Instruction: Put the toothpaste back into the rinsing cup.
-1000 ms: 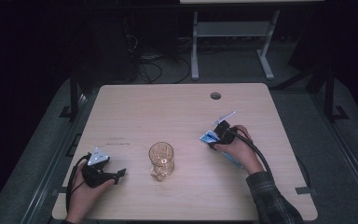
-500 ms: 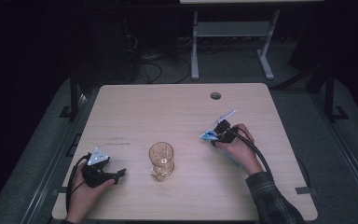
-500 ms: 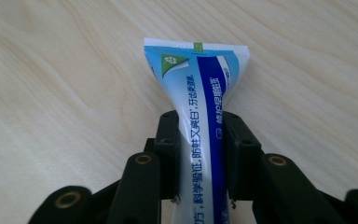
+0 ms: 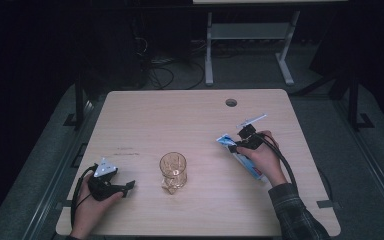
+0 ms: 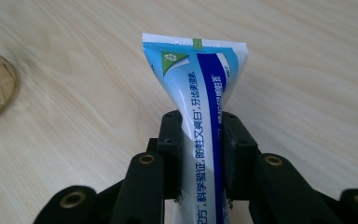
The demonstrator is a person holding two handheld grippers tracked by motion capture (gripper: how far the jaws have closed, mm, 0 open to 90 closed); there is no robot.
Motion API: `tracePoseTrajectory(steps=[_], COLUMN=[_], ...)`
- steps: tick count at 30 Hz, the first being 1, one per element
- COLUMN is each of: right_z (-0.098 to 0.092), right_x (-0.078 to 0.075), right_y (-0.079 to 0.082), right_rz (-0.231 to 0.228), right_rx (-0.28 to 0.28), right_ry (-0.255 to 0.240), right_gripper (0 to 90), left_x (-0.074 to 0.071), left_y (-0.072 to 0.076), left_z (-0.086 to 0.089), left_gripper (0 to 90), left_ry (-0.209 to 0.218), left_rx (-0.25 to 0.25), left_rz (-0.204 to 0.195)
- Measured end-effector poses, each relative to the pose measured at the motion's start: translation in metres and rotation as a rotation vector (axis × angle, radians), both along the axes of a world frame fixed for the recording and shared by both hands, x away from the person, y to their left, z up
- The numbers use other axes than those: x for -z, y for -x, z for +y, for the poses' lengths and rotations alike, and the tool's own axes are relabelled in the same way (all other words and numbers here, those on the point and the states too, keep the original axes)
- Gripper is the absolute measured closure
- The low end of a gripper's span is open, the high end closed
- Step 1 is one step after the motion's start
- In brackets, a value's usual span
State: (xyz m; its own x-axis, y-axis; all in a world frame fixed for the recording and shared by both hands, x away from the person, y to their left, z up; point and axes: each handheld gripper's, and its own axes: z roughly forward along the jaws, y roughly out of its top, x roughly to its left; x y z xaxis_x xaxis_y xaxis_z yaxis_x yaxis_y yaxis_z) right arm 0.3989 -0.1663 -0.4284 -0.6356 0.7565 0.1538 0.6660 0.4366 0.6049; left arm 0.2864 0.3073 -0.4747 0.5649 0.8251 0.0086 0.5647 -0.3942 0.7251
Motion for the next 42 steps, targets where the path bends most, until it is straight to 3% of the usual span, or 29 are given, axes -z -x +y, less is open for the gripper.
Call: tracePoseTrajectory(steps=[2, 15, 18, 42], right_z=[-0.006, -0.023, -0.027, -0.043], right_x=[-0.006, -0.025, -0.032, -0.062], right_y=[0.002, 0.006, 0.010, 0.024], right_rz=[-0.019, -0.065, -0.097, -0.276], right_rx=[0.013, 0.040, 0.051, 0.021], right_ry=[-0.036, -0.135, -0.173, -0.402], right_gripper=[72.5, 73.3, 73.7, 74.6], left_x=[0.000, 0.000, 0.000, 0.000], left_y=[0.000, 0.000, 0.000, 0.000], left_z=[0.000, 0.000, 0.000, 0.000], left_gripper=[13.7, 13.7, 13.7, 13.7], left_ry=[0.000, 0.000, 0.000, -0.001], left_rx=[0.000, 0.000, 0.000, 0.000], left_rz=[0.000, 0.001, 0.000, -0.001])
